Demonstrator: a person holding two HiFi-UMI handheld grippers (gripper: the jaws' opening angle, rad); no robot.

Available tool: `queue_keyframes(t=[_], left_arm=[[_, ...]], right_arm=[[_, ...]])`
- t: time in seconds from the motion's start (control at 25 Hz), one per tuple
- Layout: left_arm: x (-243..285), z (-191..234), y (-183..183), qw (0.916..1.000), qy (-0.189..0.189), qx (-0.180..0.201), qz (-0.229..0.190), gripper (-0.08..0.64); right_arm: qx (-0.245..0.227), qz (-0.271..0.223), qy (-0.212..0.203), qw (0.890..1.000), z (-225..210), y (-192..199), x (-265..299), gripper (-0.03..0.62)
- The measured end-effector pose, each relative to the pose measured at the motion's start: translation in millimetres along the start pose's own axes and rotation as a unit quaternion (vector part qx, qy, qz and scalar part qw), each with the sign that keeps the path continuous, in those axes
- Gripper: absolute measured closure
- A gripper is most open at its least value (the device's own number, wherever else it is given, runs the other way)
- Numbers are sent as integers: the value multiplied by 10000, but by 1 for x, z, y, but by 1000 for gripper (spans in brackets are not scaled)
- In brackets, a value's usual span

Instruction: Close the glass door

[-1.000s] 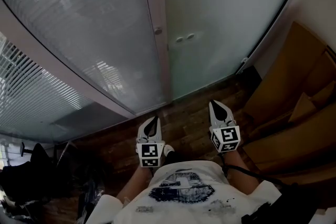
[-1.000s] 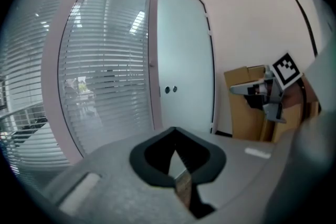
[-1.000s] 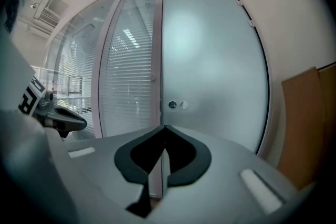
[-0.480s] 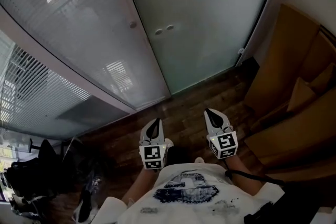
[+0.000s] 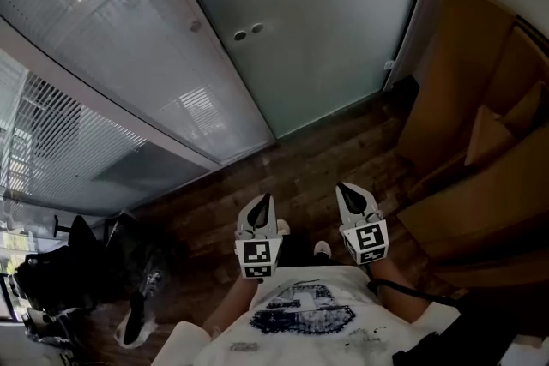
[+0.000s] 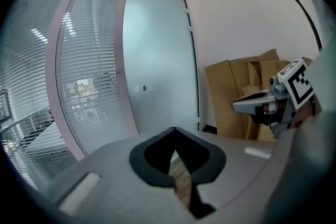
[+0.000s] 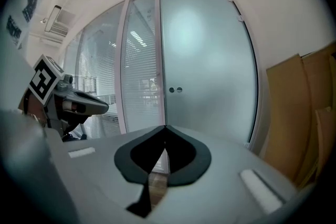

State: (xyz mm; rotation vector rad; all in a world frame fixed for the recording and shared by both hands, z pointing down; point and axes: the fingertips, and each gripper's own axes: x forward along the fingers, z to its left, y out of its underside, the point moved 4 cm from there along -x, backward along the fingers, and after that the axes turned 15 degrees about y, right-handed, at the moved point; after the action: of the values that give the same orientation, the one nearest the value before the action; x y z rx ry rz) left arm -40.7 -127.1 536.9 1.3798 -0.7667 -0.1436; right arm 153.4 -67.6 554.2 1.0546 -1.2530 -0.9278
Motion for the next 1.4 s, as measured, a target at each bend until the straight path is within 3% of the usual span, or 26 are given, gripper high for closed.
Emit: queue_keyframes(t=[0.36, 0.68, 1.04, 1.4], left_arm=[[-16, -6, 20, 9998, 0, -145, 122, 557], [-38, 25, 26, 9999, -81, -131, 23, 557], [-41, 42, 9, 9996, -62, -22, -265, 558], [-40, 53, 5, 9995, 51, 73, -305, 557]], right_arm=[[-58, 160, -151, 9997, 26, 7, -21, 584], [-165, -30, -125, 9998, 63, -17, -9, 584], [145, -462, 121, 9988, 59, -41, -16, 586], [27, -516, 200, 9985, 69, -46, -13, 586]])
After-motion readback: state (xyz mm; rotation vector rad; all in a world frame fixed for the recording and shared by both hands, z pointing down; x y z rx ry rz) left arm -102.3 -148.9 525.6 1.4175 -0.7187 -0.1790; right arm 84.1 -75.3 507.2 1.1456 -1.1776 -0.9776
